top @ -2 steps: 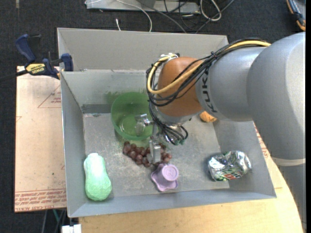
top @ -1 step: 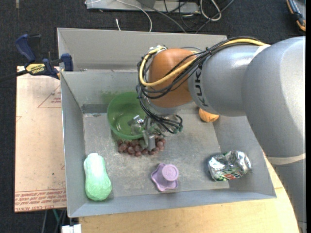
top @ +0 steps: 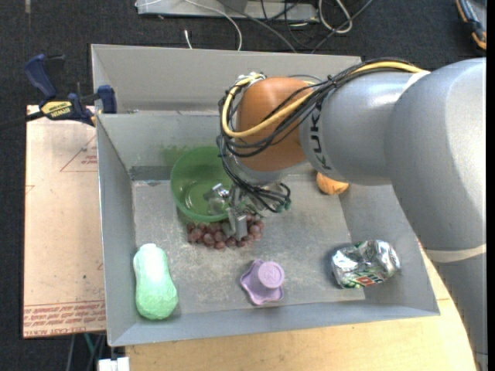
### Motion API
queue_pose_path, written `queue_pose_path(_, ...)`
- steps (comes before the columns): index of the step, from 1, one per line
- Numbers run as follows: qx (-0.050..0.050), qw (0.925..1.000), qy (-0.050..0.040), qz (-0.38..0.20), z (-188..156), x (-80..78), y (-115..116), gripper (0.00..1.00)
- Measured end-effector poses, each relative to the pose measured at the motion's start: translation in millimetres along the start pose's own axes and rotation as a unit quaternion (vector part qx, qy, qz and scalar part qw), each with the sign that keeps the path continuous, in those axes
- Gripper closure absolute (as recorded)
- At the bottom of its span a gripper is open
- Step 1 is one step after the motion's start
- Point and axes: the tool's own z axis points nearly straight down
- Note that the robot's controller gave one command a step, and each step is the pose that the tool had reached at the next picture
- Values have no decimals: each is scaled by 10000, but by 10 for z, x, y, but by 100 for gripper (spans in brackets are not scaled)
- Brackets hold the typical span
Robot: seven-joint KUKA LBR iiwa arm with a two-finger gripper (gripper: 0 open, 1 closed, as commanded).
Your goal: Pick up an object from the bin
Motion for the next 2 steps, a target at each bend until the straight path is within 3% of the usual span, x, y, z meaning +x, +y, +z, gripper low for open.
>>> queue_pose_path(1,9,10000,-54,68,-429,44,112,100)
queue_pose_path(2,-2,10000,-17,-66,-1340,-35,-45,100)
